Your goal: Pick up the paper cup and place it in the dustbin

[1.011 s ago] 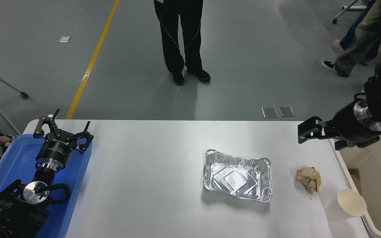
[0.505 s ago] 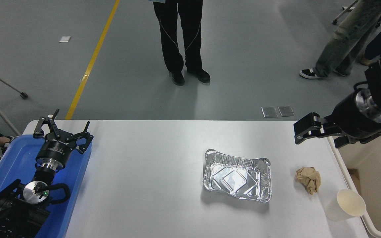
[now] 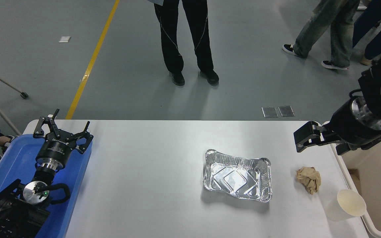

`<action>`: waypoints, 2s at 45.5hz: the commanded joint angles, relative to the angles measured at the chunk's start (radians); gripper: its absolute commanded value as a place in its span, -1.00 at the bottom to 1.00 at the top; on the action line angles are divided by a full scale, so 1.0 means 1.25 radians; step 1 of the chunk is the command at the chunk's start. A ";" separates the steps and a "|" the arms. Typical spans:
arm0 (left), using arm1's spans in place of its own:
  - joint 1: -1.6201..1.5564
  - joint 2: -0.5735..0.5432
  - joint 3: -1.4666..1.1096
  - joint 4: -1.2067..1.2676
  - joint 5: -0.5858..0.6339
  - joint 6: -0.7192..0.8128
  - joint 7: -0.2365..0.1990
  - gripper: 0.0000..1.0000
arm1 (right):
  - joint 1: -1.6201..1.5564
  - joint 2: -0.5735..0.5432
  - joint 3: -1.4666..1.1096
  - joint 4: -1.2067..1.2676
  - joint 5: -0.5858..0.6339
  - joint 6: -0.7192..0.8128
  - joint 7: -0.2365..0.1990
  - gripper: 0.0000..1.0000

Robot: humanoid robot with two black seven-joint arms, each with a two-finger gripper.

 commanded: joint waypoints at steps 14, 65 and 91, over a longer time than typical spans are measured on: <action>0.000 0.000 0.000 0.000 0.000 0.000 0.000 0.99 | -0.300 -0.250 -0.019 -0.106 -0.091 -0.135 0.001 1.00; 0.000 0.000 -0.001 0.000 0.000 0.000 -0.001 0.99 | -0.869 -0.309 0.293 -0.402 -0.091 -0.356 0.002 1.00; 0.000 -0.001 -0.001 0.000 0.000 0.000 -0.001 0.99 | -0.901 -0.282 0.312 -0.402 -0.134 -0.397 0.002 -1.00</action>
